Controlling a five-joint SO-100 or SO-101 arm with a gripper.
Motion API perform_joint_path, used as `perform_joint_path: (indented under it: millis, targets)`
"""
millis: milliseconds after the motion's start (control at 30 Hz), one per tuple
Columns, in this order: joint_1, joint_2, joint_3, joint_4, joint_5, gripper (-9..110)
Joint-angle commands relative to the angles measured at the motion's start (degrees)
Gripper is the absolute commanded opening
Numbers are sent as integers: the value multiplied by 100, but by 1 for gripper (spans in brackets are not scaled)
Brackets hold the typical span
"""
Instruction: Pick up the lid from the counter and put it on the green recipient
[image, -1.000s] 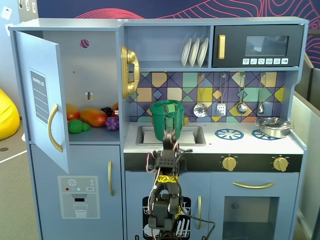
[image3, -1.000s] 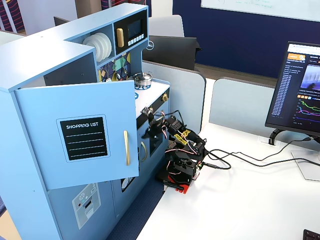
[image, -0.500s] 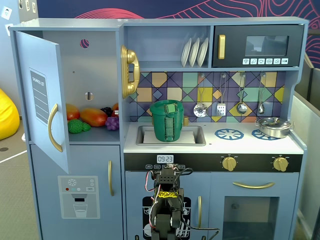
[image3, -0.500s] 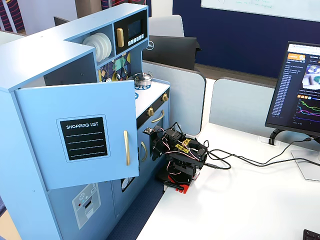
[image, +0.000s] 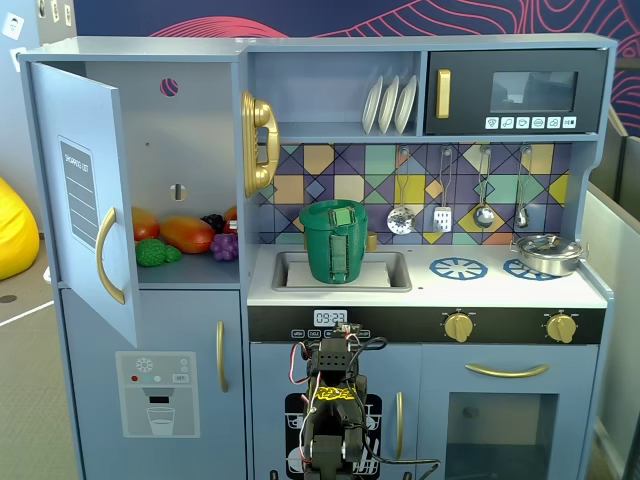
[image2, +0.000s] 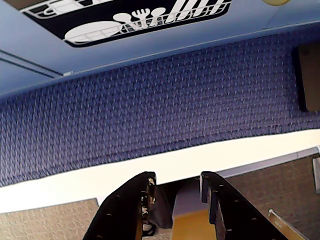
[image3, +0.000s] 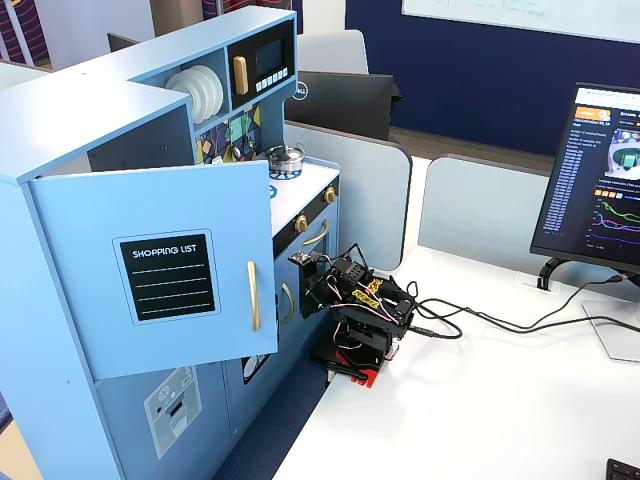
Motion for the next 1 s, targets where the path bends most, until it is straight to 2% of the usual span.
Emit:
perform_joint_path:
  millis: [0, 133, 967]
  targets:
    - [9, 9, 352, 712, 193, 3]
    - [-18, 9, 352, 756, -176, 3]
    - [-26, 9, 352, 756, -141, 4]
